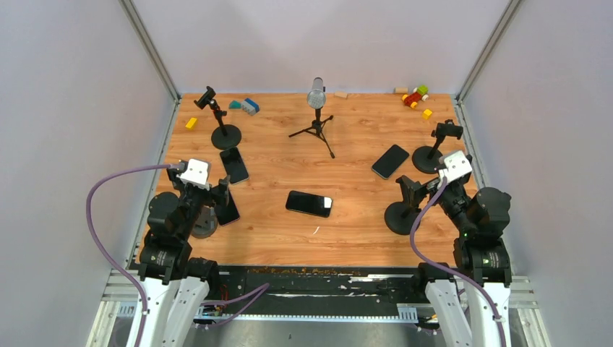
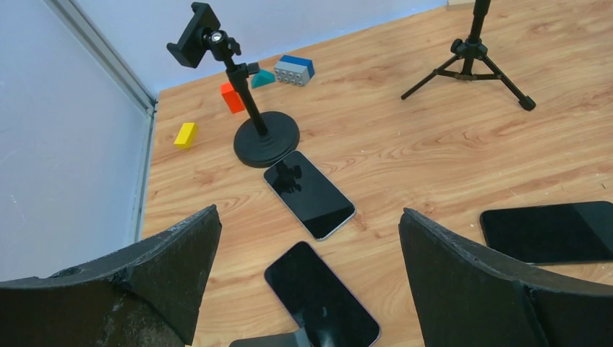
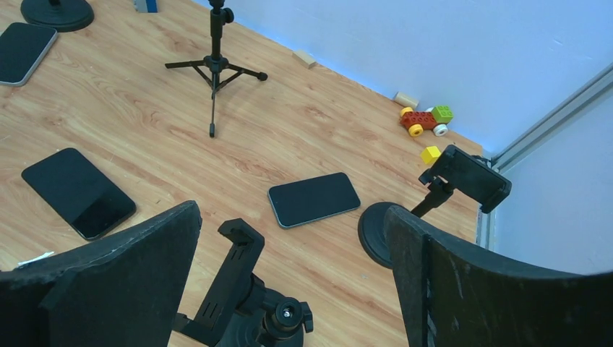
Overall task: Place the phone on the phone stand
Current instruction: Move the phone stand to the center of the board.
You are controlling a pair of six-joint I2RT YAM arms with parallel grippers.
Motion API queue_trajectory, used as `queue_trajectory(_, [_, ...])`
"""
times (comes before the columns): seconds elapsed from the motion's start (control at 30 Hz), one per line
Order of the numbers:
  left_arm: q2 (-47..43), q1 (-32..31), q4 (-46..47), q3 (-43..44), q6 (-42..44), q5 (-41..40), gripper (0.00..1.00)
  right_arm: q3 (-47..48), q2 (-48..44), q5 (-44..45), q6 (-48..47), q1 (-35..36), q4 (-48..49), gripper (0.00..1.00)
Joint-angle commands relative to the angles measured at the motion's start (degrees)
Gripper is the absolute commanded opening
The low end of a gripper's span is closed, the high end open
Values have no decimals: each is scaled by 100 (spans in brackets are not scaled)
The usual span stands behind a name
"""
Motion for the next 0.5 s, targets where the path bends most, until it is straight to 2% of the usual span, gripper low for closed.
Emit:
queue_trajectory(0.0, [-20, 52, 134, 0, 112, 93, 100, 93, -3, -171, -109, 152, -103, 100])
queue_trajectory(0.47, [-43, 52, -12, 83, 262, 180, 100, 102, -30, -456, -216, 157, -193, 100])
